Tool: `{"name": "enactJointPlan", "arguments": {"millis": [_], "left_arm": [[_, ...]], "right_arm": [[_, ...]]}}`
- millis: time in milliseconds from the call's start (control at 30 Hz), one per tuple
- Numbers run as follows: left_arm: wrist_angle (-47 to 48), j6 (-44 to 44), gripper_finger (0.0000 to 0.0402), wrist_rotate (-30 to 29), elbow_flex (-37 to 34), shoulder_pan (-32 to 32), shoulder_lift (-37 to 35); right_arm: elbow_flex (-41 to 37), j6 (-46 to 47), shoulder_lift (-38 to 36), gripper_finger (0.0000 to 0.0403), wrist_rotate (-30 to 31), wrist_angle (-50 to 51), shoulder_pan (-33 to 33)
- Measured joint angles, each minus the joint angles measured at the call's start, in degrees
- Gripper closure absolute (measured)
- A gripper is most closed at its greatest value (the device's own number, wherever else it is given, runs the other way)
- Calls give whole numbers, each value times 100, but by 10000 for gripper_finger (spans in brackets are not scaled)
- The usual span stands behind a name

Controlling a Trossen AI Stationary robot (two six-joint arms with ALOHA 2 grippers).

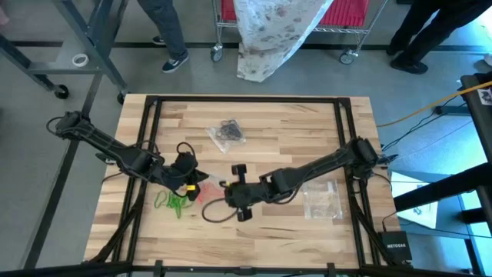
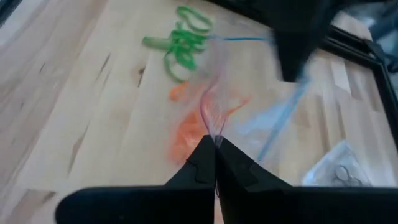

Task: Sort rubber bands
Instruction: Put the orange rubber band into the transparent zip bag

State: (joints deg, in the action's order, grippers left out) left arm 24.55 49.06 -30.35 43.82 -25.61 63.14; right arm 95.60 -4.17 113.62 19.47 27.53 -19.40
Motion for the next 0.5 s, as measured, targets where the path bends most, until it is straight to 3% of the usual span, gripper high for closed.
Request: {"name": "enactJointPlan", "arguments": {"millis": [233,500], "left_arm": [[55,-448,401,2,333,19,-16],[556,-1021,401,-328,393,207,-18]], "right_arm": [[725,224,-1,403,-311,551,135],[633,193,-7,403,-511,527,153]]}}
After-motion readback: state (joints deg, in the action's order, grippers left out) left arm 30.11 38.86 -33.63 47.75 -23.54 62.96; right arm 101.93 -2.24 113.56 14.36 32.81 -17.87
